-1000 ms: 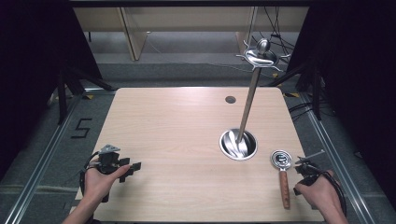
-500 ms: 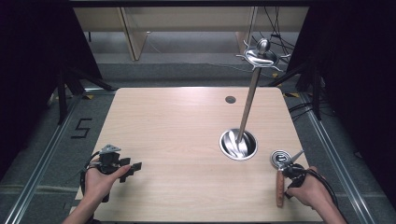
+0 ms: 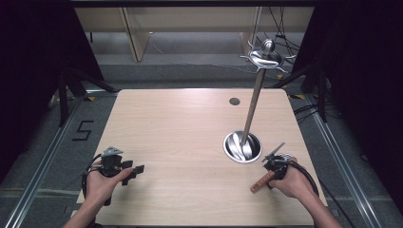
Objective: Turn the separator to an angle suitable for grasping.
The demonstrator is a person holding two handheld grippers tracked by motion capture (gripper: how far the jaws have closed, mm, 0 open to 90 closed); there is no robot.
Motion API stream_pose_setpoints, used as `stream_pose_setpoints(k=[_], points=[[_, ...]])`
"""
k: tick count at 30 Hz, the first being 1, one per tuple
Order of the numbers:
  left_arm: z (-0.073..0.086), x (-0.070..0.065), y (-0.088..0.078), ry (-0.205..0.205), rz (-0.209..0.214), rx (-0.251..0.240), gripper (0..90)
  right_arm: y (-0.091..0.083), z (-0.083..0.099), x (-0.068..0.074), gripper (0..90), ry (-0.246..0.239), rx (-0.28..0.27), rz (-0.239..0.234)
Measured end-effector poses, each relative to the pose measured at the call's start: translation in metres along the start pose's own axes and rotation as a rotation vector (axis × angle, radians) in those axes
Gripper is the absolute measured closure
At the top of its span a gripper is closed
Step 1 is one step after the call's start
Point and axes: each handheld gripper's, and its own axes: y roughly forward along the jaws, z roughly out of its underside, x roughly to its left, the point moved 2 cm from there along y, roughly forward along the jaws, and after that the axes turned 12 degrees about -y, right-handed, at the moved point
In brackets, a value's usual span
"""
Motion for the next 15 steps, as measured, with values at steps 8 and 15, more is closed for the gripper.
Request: stream_pose_setpoints(k=[8, 15], points=[[0.000, -0.001, 0.003, -0.007, -0.001, 0.000, 40.0, -0.002, -0.011, 0.003, 87.1, -0.098, -0.113, -0.031], [0.001, -0.002, 0.001, -0.009, 0.008, -0.008, 40.1, -0.023, -0.005, -0.006, 69.4, -0.313, -0.183, 0.008]])
